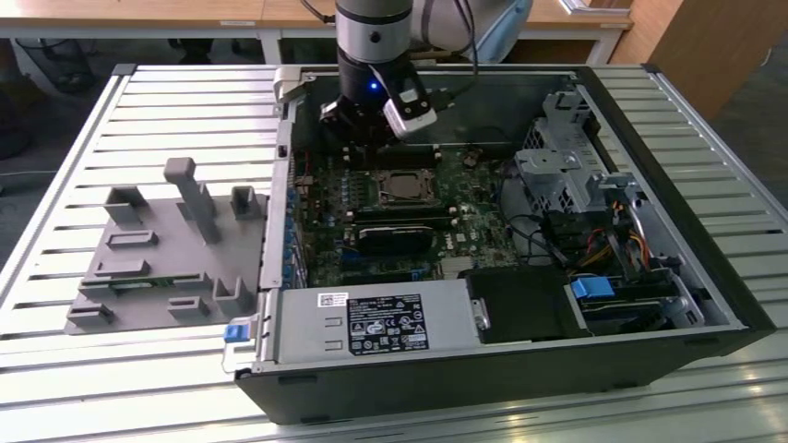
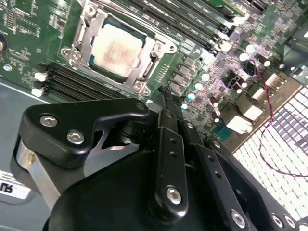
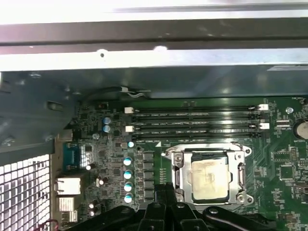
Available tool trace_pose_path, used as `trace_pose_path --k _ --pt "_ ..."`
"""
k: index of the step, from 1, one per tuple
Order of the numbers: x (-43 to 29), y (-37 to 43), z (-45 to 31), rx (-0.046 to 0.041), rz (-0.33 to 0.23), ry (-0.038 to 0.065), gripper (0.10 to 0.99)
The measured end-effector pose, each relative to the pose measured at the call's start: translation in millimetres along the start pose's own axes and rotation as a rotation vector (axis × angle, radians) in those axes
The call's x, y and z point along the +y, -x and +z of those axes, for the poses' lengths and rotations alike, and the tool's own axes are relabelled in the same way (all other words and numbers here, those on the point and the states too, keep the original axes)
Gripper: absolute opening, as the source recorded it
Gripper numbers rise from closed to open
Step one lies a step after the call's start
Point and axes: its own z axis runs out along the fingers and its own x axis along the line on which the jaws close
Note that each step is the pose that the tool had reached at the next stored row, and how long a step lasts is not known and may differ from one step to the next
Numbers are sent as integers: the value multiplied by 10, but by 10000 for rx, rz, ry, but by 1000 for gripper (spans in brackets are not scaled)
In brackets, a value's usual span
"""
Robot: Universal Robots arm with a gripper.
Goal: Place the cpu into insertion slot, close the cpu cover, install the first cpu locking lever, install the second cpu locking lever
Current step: 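Install the first cpu locking lever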
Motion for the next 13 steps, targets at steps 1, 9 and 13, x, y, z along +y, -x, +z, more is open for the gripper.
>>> trace_pose_path --k 1,9,13 --pt "2 -14 0 0 0 1 106" --pt "61 -81 3 -6 0 7 106" --pt "94 -95 2 -11 -2 8 106"
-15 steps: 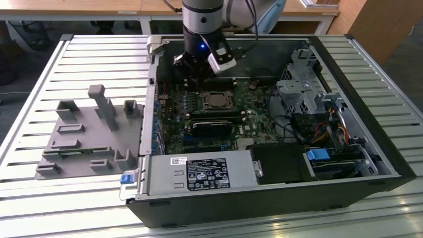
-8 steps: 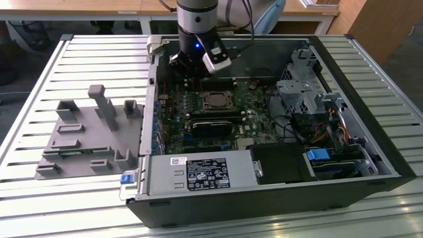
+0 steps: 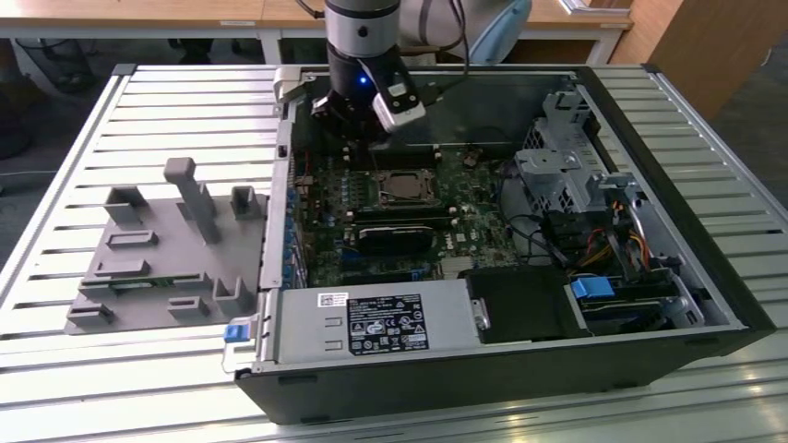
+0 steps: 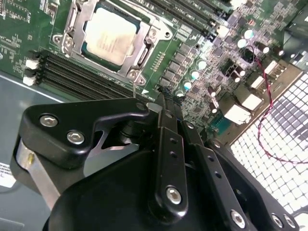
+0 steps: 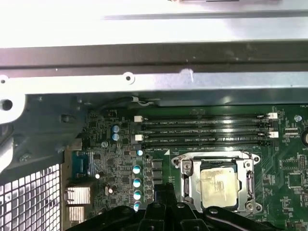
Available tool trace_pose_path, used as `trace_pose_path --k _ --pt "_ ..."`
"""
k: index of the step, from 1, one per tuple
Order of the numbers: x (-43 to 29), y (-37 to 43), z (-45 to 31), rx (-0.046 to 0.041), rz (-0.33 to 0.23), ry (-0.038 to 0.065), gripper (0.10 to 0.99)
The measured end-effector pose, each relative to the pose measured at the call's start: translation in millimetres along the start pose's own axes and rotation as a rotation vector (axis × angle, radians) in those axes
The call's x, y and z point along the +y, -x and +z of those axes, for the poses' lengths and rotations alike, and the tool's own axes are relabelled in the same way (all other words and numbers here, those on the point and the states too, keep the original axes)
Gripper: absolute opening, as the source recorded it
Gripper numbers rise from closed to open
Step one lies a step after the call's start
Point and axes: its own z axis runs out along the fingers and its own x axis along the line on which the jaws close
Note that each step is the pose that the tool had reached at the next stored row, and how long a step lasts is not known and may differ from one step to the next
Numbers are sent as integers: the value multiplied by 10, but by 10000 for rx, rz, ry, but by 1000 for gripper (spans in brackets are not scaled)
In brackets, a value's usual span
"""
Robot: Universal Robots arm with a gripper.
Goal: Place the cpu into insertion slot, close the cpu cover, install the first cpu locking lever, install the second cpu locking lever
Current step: 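Install the first cpu locking lever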
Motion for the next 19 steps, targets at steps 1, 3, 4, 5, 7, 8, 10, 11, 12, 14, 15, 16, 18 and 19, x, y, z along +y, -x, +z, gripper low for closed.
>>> trace_pose_path --k 1,3,4,5,7,8,10,11,12,14,15,16,18,19 --pt "9 -2 -1 -2 0 0 106" --pt "24 -5 -1 -4 0 -1 106" --pt "33 -6 0 -5 0 0 106" --pt "42 -7 0 -7 0 0 106" --pt "63 -8 0 -7 1 0 106" --pt "74 -8 0 -8 0 0 106" --pt "93 -9 -1 -9 0 -1 106" --pt "105 -10 -1 -10 0 0 106" --pt "114 -10 -1 -12 0 0 106" --pt "131 -12 -1 -14 0 0 106" --pt "139 -12 -1 -16 -1 1 106" --pt "145 -12 -1 -17 -1 1 106" --pt "160 -13 0 -21 -1 0 106" --pt "167 -13 0 -24 -1 0 106"
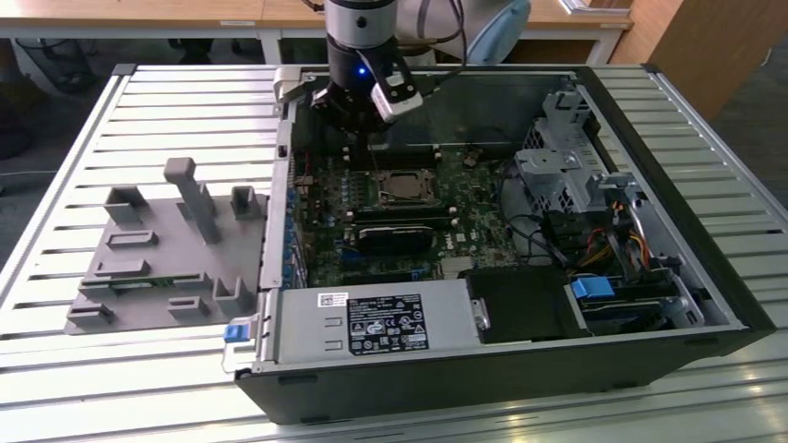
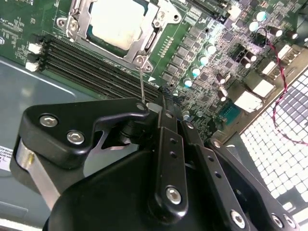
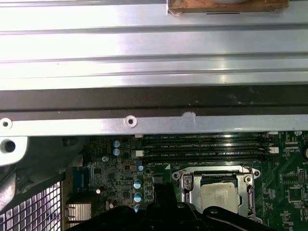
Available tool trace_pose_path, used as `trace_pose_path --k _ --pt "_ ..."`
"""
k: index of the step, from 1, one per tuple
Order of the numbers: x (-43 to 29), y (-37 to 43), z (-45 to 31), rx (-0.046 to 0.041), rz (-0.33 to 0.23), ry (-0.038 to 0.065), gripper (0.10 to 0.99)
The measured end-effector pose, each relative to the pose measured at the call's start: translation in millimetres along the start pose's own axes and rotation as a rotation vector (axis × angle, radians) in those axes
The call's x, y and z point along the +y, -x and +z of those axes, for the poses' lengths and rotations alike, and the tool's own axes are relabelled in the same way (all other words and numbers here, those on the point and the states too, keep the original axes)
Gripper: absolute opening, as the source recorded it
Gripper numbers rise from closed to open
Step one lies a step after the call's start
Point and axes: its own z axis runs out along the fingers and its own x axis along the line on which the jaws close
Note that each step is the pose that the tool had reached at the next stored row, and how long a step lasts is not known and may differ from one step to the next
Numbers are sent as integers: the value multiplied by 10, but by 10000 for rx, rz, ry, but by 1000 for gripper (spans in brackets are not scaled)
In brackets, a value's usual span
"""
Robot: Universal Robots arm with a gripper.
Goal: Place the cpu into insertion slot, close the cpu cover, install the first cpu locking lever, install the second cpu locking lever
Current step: 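Install the first cpu locking lever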
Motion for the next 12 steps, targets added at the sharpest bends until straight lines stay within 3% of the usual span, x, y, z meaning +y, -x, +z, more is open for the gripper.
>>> trace_pose_path --k 12 --pt "33 40 2 -7 0 5 106"
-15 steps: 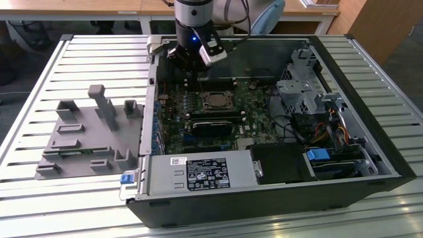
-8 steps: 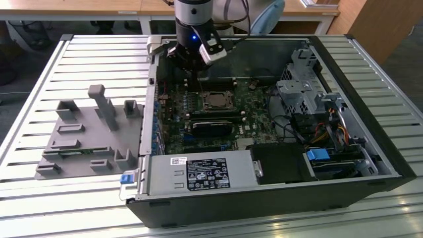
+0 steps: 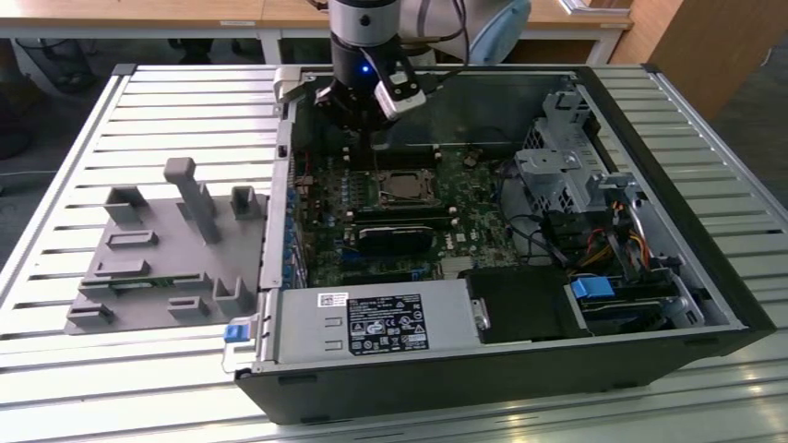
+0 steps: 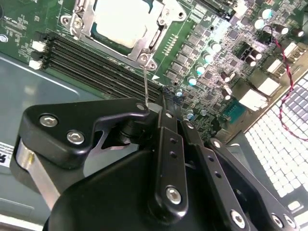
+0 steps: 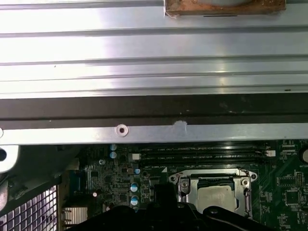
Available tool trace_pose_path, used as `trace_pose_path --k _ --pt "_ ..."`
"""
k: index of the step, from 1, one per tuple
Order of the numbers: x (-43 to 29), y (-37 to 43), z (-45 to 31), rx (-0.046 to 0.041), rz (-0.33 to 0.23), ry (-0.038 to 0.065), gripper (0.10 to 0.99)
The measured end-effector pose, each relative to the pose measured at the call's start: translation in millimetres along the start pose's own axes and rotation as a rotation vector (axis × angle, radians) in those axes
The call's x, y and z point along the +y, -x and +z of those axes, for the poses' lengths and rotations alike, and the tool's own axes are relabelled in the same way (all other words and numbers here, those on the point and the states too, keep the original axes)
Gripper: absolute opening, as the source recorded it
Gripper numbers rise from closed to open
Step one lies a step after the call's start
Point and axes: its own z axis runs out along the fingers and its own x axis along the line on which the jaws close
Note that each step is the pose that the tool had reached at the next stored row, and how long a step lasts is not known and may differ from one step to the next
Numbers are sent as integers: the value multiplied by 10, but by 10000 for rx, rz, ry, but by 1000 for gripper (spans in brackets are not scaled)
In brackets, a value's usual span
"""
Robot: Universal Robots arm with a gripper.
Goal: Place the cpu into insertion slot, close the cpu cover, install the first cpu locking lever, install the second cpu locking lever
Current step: 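Install the first cpu locking lever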
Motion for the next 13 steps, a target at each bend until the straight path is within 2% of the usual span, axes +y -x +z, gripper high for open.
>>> trace_pose_path --k 8,13 --pt "25 179 8 2 0 0 106" --pt "37 360 30 38 3 1 106"
